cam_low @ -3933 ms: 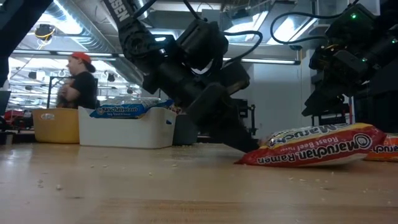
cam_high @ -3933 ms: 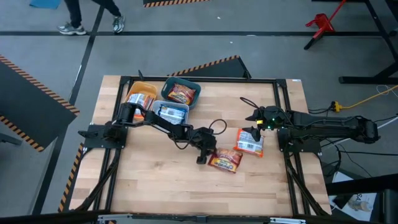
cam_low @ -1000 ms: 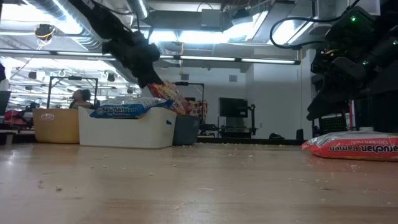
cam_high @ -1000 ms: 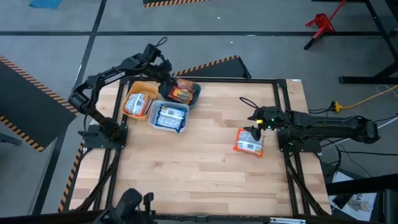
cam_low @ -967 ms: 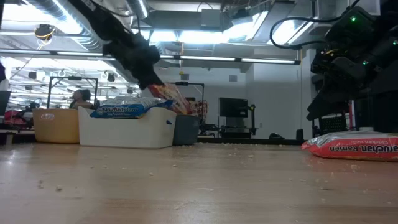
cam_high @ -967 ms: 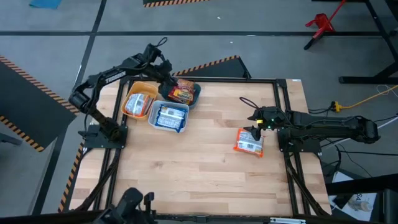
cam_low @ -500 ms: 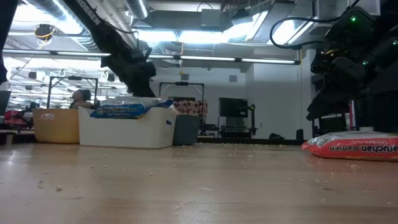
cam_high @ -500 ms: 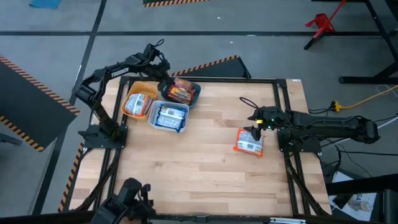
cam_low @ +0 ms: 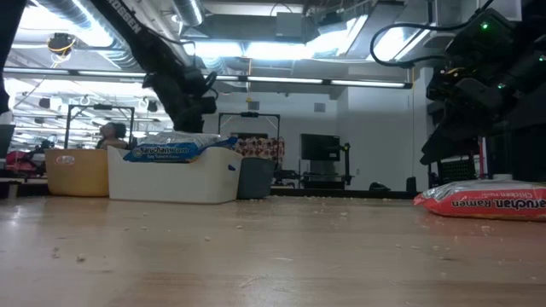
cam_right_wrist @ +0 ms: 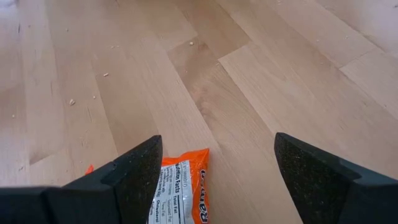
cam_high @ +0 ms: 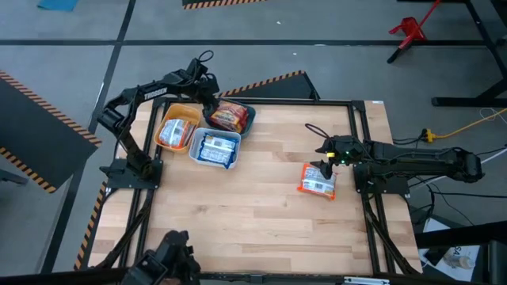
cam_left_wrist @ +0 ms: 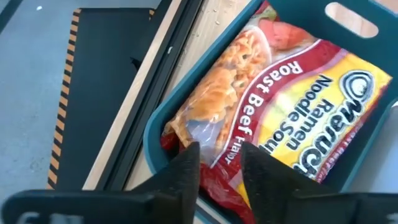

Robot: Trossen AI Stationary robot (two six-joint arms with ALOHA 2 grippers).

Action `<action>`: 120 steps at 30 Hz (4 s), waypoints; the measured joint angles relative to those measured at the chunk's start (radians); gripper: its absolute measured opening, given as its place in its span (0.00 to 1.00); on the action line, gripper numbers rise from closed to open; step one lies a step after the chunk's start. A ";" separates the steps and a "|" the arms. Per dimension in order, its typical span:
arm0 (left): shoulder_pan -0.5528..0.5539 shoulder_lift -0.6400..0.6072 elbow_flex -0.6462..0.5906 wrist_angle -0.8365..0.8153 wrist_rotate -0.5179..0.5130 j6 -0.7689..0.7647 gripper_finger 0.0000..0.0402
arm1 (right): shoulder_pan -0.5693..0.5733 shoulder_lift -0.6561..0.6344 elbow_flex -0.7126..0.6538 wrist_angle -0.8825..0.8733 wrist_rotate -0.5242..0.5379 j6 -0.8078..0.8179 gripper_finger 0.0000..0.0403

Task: Sort Maruchan noodles
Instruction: Put the red noodle into the blue bin, then put the orange noodle into the yellow bin

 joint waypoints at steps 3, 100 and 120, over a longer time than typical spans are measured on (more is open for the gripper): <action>-0.008 -0.010 0.000 -0.001 0.000 -0.002 0.34 | 0.000 0.000 0.000 0.000 0.000 -0.014 0.74; -0.884 -0.139 0.156 0.289 -0.019 -0.607 0.49 | 0.362 0.632 0.377 0.207 0.076 0.404 0.00; -0.960 -0.140 0.157 0.250 -0.105 -0.662 0.49 | 0.571 0.698 0.462 -0.464 0.167 0.919 0.00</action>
